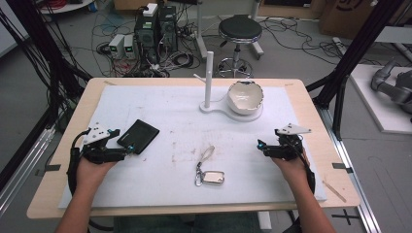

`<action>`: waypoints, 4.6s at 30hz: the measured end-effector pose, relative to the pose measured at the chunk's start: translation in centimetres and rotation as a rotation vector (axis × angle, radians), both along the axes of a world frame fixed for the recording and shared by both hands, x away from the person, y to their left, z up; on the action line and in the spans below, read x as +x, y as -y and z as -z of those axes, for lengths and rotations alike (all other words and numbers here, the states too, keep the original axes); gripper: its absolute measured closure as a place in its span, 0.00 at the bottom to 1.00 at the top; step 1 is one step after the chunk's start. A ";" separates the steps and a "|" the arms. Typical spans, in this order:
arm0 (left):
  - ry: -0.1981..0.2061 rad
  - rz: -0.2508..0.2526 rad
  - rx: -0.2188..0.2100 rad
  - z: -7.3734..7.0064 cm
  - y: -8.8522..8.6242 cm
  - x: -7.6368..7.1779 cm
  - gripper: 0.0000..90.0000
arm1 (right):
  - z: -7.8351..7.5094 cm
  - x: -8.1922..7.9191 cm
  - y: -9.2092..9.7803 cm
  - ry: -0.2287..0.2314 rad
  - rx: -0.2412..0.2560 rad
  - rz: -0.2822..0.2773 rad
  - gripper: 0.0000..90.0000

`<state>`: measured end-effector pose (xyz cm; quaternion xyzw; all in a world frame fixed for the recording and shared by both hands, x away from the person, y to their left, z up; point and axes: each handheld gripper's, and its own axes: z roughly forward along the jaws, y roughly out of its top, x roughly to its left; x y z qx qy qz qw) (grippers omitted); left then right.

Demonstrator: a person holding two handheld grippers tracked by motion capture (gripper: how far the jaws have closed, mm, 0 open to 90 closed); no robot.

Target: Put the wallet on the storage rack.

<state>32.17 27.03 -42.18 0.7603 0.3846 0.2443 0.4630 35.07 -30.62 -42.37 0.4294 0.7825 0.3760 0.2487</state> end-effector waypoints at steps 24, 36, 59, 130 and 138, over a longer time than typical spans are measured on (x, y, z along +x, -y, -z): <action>-0.005 -0.055 0.025 0.2 -2.4 -2.9 0.25 | -1.8 2.7 -5.4 0.036 0.066 -0.120 0.20; -0.022 -0.106 0.051 0.5 -4.3 -5.7 0.25 | -2.7 5.3 -11.1 0.027 0.083 -0.252 0.20; -0.018 -0.139 0.046 0.3 -5.8 -7.2 0.25 | -3.7 9.4 -24.9 -0.078 0.114 -0.488 0.20; -0.021 -0.142 0.048 0.3 -6.5 -7.8 0.26 | -0.3 12.5 -35.8 -0.317 0.060 -0.649 0.92; -0.018 -0.131 0.054 0.3 -6.1 -7.7 0.26 | -3.3 11.5 -33.6 -0.230 0.059 -0.661 0.93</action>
